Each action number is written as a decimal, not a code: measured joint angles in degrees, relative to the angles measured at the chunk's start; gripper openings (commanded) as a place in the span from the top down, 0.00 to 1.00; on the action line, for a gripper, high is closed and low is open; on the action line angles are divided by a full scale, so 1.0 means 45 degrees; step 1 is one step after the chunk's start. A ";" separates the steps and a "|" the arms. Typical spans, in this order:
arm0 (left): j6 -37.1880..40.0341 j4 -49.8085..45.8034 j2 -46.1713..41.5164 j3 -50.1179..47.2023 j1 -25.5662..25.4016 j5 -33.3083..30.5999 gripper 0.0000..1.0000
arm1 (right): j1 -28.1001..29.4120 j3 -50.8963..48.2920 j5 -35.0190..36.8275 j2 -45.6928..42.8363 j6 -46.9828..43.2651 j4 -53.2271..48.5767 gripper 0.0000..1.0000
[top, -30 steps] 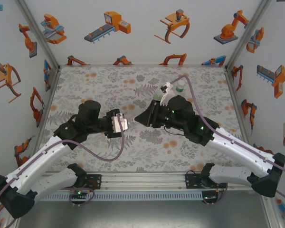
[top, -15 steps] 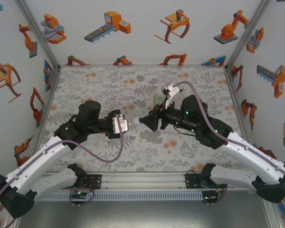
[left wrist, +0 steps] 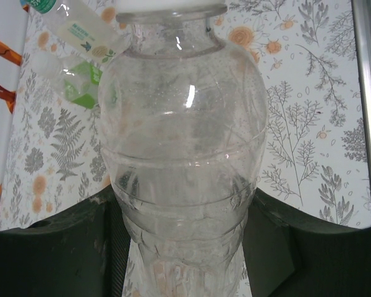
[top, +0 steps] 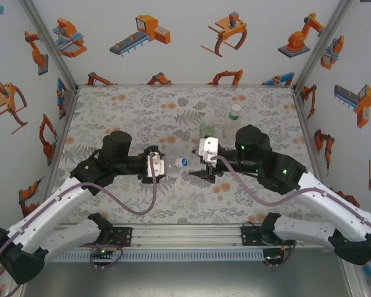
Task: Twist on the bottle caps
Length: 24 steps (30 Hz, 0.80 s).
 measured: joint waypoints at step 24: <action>0.0141 -0.0180 -0.0209 0.0000 0.0000 0.0427 1.00 | 0.0000 0.0233 -0.2278 0.1093 -0.1559 0.0869 0.56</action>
